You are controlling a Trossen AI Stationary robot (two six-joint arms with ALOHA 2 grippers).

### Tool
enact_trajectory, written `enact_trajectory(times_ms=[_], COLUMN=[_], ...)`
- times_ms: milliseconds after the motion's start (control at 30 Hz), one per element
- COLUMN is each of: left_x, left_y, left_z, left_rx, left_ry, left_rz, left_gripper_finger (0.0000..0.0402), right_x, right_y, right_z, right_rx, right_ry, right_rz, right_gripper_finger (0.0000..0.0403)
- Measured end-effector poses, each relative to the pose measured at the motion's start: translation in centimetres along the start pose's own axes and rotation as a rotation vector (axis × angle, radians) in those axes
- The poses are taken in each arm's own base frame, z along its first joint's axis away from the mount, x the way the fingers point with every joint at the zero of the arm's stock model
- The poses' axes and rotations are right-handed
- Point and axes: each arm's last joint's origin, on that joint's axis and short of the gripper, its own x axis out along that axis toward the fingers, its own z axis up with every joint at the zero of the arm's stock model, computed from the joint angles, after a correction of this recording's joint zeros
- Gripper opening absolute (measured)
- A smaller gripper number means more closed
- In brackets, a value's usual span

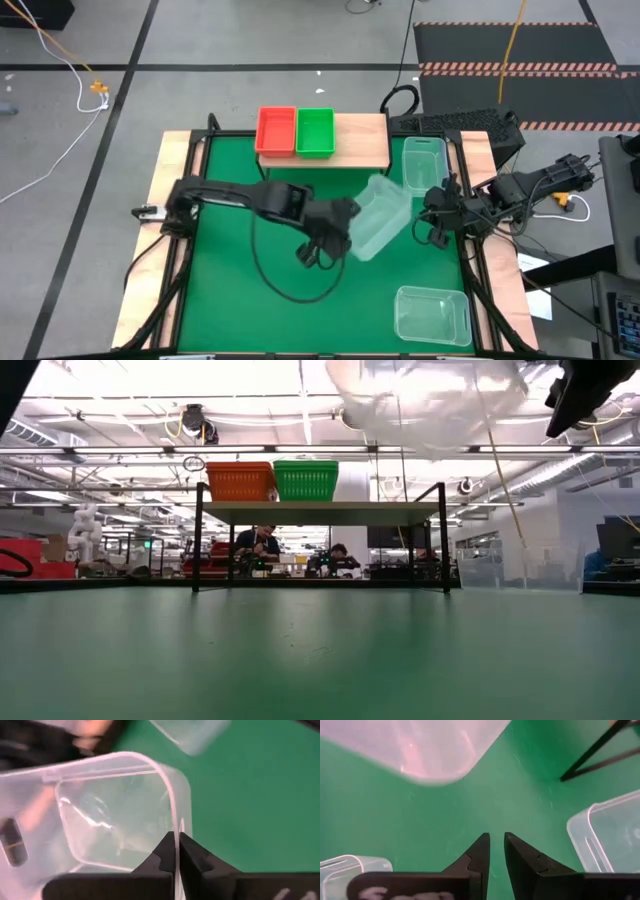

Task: Stack baskets on shelf by color
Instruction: Put the middle transparent bin on the shelf

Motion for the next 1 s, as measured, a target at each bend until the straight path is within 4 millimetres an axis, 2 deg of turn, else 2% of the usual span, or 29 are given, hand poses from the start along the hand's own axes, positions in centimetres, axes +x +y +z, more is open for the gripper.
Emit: enact_trajectory(times_ms=[167,333,500,700,800,1000], left_x=[-4.2,-5.5,-5.0,-3.3,-2.4,-1.4], left_y=[3.1,7.4,11.9,15.6,16.2,16.2], left_z=[-0.1,-2.1,-6.5,-11.4,-12.9,-13.3], left_rx=[-0.108,-0.232,-0.415,-0.622,-0.653,-0.64], left_ry=[-0.123,-0.218,-0.217,-0.216,-0.217,-0.203], left_rz=[0.272,0.455,0.564,0.622,0.558,0.508], left_gripper_finger=[0.0009,0.0004,0.0004,0.0008,0.0004,0.0012], right_x=[0.0,0.0,0.0,0.0,0.0,0.9], right_y=[0.3,0.3,0.3,0.3,0.3,0.3], right_z=[0.3,0.5,0.5,0.5,0.5,0.0], right_rx=[-0.028,-0.033,-0.037,-0.047,-0.048,-0.057], right_ry=[-0.034,-0.055,-0.059,-0.061,-0.061,-0.039], right_rz=[0.026,0.026,0.015,0.014,0.012,-0.003], right_gripper_finger=[0.005,0.005,0.005,0.005,0.005,0.005])
